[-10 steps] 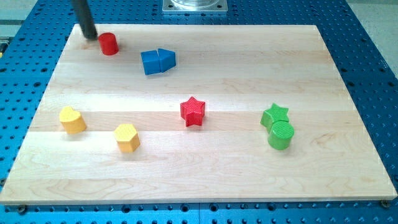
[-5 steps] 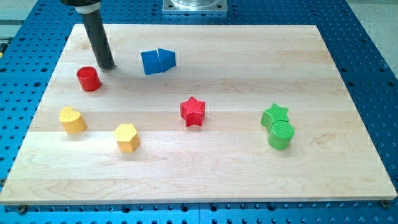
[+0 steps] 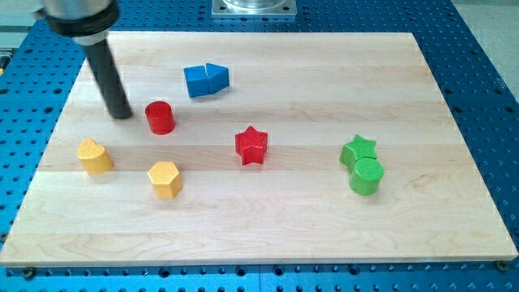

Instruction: Place the red circle into the red star

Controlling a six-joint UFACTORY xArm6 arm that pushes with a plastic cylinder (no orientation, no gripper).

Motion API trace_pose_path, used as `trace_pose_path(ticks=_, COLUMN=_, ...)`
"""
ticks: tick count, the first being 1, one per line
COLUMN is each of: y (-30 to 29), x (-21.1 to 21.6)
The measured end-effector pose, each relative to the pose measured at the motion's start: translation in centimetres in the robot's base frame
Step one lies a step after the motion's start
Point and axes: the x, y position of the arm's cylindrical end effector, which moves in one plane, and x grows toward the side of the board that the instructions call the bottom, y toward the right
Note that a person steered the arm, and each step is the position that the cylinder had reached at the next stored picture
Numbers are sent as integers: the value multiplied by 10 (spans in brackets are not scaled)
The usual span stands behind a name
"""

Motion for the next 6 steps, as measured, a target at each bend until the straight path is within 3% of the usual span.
trace_pose_path(ticks=3, y=138, x=3)
trace_pose_path(ticks=5, y=83, x=30)
trace_pose_path(ticks=6, y=122, x=36)
